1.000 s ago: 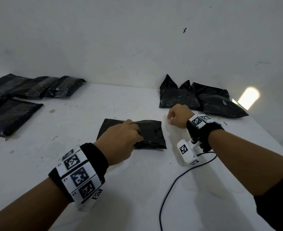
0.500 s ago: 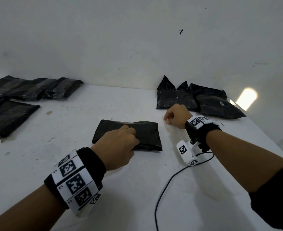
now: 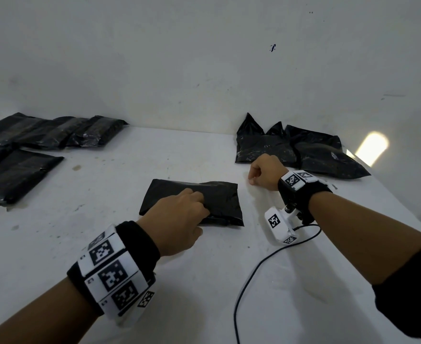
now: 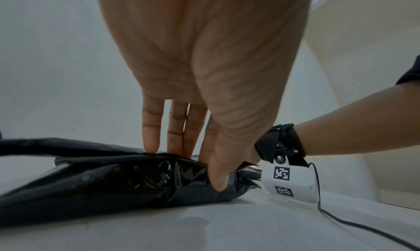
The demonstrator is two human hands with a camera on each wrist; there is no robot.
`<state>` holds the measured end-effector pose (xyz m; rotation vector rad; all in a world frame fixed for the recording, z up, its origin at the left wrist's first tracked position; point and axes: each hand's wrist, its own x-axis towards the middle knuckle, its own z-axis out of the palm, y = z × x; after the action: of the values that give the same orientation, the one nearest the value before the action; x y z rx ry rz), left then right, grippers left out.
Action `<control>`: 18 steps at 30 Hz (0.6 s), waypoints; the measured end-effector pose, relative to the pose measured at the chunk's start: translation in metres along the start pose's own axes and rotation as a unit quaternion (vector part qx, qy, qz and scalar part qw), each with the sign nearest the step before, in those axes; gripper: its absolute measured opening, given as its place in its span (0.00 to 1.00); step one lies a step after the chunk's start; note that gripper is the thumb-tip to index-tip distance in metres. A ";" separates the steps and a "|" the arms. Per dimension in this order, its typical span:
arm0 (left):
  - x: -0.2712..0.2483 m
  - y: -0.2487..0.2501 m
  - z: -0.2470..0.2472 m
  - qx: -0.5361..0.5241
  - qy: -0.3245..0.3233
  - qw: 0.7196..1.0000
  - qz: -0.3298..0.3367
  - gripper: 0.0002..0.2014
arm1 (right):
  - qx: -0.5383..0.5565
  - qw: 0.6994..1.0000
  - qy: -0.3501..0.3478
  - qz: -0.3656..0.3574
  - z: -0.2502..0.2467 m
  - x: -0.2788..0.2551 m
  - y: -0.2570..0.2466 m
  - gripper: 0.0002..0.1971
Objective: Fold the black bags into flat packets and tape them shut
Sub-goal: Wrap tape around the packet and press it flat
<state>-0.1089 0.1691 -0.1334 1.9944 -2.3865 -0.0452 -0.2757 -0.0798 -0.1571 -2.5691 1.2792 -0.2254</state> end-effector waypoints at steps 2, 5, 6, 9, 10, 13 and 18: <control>0.001 0.001 0.000 0.000 -0.001 1.000 0.000 0.17 | -0.002 1.000 -0.007 0.002 0.001 0.000 0.000 0.06; 0.001 0.002 -0.001 0.003 -0.003 1.000 -0.002 0.17 | -0.006 1.000 -0.009 -0.008 0.002 0.000 0.000 0.06; 0.001 0.002 -0.001 0.005 -0.004 1.000 -0.002 0.17 | -0.007 1.000 -0.007 -0.009 0.003 0.000 0.000 0.08; 0.001 0.002 -0.002 0.004 -0.009 1.000 -0.004 0.17 | -0.002 1.000 -0.009 0.011 0.006 0.000 0.000 0.13; 0.000 0.003 -0.002 0.004 -0.010 1.000 -0.004 0.17 | -0.004 1.000 -0.010 0.023 0.006 0.000 -0.001 0.13; -0.001 0.003 -0.002 0.009 -0.009 1.000 -0.005 0.17 | -0.026 0.999 -0.005 0.033 0.006 0.002 -0.007 0.10; -0.001 0.002 -0.002 0.007 -0.012 1.000 -0.006 0.18 | -0.031 0.998 -0.006 0.049 0.005 0.003 -0.009 0.06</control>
<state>-0.1109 0.1703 -0.1317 2.0262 -2.3954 -0.0542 -0.2656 -0.0763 -0.1586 -2.5467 1.4244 -0.1529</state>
